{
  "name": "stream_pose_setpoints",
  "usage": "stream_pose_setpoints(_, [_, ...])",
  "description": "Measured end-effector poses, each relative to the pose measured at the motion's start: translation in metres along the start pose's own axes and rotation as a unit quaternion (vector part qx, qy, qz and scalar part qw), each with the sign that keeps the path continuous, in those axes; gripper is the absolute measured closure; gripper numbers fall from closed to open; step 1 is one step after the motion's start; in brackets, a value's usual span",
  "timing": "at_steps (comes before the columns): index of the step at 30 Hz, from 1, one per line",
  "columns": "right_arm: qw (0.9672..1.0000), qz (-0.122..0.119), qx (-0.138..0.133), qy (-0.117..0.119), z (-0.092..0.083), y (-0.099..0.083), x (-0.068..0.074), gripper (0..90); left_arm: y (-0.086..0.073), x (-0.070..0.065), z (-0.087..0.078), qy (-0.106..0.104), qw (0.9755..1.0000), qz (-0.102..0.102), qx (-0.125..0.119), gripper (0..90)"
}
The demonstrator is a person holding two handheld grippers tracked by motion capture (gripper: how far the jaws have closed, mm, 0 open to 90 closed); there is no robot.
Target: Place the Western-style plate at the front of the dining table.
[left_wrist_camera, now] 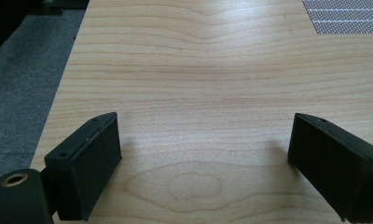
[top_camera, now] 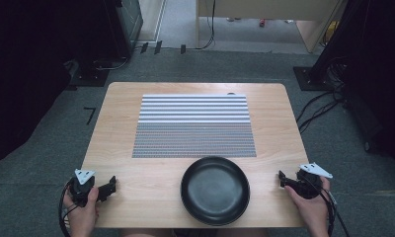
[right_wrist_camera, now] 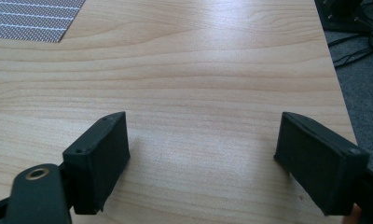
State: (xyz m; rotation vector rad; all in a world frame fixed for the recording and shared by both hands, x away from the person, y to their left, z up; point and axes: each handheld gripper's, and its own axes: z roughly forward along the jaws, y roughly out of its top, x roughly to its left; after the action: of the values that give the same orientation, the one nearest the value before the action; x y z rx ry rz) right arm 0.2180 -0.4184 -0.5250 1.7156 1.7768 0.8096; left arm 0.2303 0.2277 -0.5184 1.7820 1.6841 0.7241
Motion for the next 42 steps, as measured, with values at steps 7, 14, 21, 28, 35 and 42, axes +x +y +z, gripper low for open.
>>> stream_pose_setpoints(7, [1.0000, 0.000, 0.002, 0.001, 0.001, 0.000, 0.001, 13.9, 0.001, 0.001, -0.002, -0.004, 0.9999, 0.005, 0.010, 8.9])
stream_pose_setpoints(14, [1.0000, 0.002, 0.002, 0.002, 0.000, 0.000, 0.000, 13.5, 0.002, -0.003, -0.004, -0.001, 1.0000, -0.002, 0.004, 8.9])
stream_pose_setpoints(21, [1.0000, 0.006, -0.001, -0.002, -0.002, -0.001, 0.000, 13.6, 0.006, -0.018, -0.007, -0.015, 0.9998, 0.011, -0.005, 8.9])
stream_pose_setpoints(28, [0.9999, 0.009, -0.010, -0.001, -0.006, 0.001, 0.001, 13.7, 0.007, -0.027, -0.009, -0.030, 0.9994, 0.014, -0.009, 8.9])
stream_pose_setpoints(35, [0.9999, 0.007, -0.013, 0.003, -0.008, 0.001, 0.007, 13.7, 0.008, -0.036, -0.011, -0.040, 0.9989, 0.021, -0.011, 8.9])
stream_pose_setpoints(42, [0.9998, 0.007, -0.017, 0.008, -0.010, 0.002, 0.013, 13.8, 0.009, -0.050, -0.014, -0.058, 0.9978, 0.027, -0.016, 8.9])
